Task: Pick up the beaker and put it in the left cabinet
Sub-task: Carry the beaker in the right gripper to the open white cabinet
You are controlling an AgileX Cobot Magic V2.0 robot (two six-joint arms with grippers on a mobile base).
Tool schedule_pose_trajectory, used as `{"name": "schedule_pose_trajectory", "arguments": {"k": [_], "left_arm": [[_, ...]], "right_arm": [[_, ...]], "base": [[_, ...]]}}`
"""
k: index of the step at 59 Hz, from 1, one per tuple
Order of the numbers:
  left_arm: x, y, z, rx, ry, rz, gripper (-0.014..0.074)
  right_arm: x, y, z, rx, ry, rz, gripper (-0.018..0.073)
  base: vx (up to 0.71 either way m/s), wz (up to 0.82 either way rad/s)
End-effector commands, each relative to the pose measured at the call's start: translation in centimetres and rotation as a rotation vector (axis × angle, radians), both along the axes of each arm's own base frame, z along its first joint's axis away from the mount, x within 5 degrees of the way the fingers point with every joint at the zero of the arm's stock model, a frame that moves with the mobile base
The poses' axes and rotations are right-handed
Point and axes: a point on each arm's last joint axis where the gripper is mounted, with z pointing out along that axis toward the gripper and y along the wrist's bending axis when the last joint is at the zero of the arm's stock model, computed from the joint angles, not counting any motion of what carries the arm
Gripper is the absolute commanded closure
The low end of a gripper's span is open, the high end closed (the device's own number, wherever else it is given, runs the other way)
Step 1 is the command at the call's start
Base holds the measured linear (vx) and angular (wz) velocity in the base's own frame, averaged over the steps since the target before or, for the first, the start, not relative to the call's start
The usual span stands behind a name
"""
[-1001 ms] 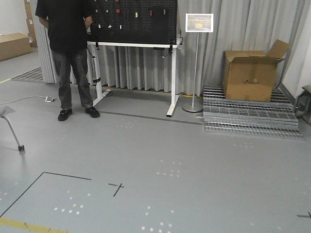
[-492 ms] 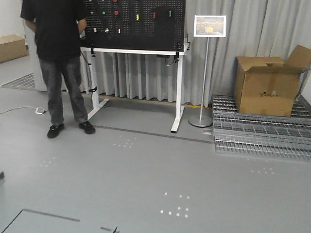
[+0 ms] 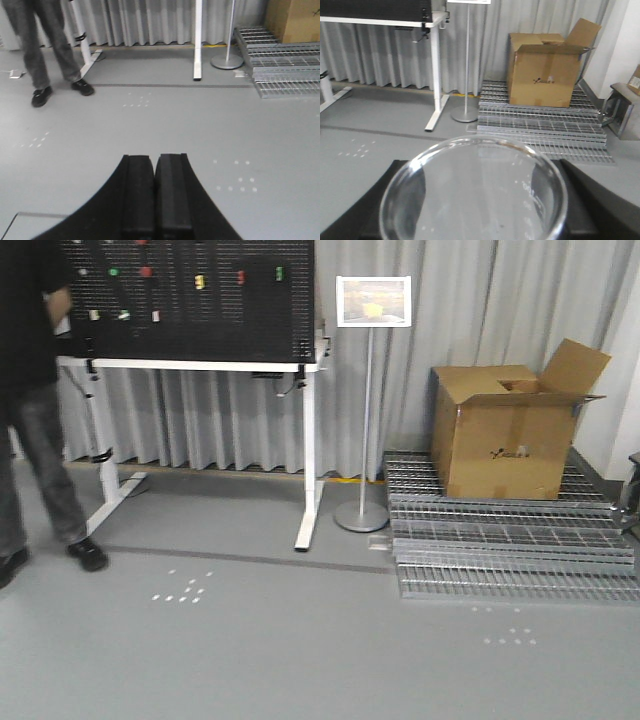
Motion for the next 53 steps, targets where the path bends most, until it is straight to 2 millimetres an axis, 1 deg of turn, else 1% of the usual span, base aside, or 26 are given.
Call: {"name": "schedule_pose_trajectory", "arguments": {"k": [1, 34, 53], "left_arm": [[0.06, -0.14, 1.23, -0.004, -0.099, -0.018, 0.0593], [0.06, -0.14, 1.23, -0.004, -0.099, -0.018, 0.0593], [0.06, -0.14, 1.23, -0.004, -0.099, -0.018, 0.0593]], "right_arm": [[0.0, 0.32, 1.38, -0.016, -0.073, 0.04, 0.056], [0.0, 0.32, 1.38, -0.016, -0.073, 0.04, 0.056], [0.0, 0.32, 1.38, -0.016, -0.073, 0.04, 0.056]], "base": [[0.69, -0.3], [0.67, -0.31], [0.65, -0.45]]}}
